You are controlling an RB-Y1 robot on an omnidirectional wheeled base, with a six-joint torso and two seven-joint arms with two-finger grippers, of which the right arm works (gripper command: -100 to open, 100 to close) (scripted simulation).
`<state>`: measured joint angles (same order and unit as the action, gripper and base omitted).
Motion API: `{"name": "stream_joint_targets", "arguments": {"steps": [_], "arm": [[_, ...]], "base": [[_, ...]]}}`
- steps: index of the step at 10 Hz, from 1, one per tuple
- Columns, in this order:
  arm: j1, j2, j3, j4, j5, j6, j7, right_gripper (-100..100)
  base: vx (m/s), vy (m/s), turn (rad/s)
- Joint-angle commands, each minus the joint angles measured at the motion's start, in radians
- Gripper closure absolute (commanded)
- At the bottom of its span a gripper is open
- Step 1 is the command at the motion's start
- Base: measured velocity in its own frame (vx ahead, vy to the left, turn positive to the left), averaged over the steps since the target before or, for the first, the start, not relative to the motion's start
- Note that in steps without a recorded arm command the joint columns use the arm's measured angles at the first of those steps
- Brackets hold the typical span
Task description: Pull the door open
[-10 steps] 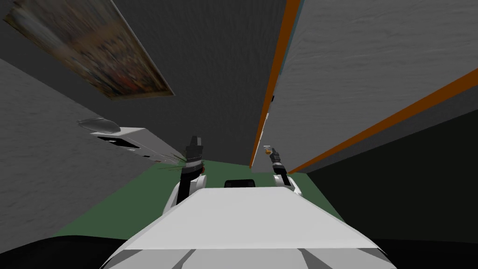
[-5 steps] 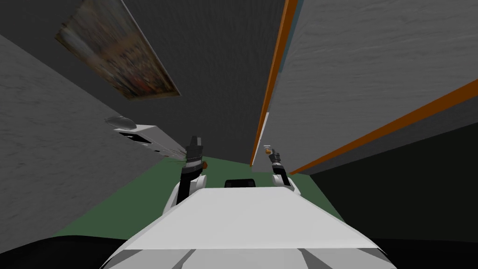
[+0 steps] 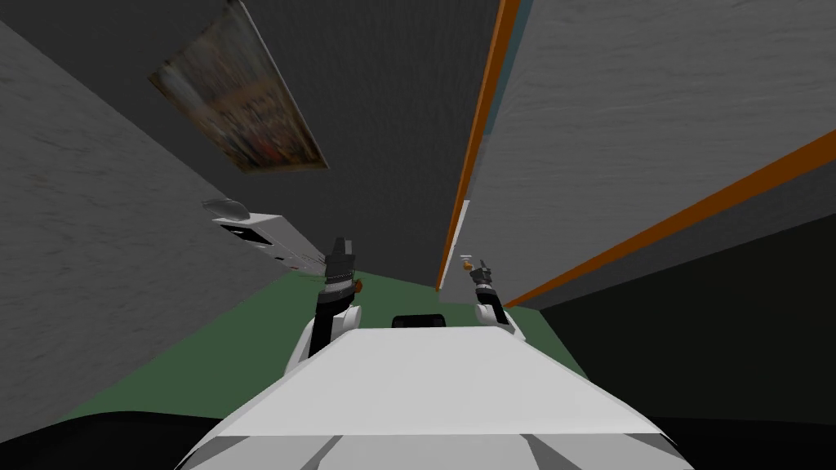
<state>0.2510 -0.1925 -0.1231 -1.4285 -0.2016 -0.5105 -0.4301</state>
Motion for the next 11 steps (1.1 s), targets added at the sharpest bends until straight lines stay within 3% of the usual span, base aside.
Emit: {"name": "stream_joint_targets", "arguments": {"steps": [1, 6, 7, 10, 11], "arm": [[0.006, 0.004, 0.030, -0.007, -0.023, 0.008, -0.033, -100], [0.009, -0.001, 0.038, -0.012, -0.044, 0.013, -0.058, -100], [0.013, -0.005, 0.047, -0.017, -0.066, 0.018, -0.085, -100], [0.013, -0.005, 0.047, -0.017, -0.066, 0.018, -0.085, -100], [0.017, -0.011, 0.057, -0.023, -0.091, 0.023, -0.117, -100]], "base": [[-0.054, -0.019, -0.008], [-0.028, -0.003, 0.010], [-0.016, -0.011, 0.026], [-0.015, -0.001, 0.001], [-0.020, -0.002, 0.020]]}}
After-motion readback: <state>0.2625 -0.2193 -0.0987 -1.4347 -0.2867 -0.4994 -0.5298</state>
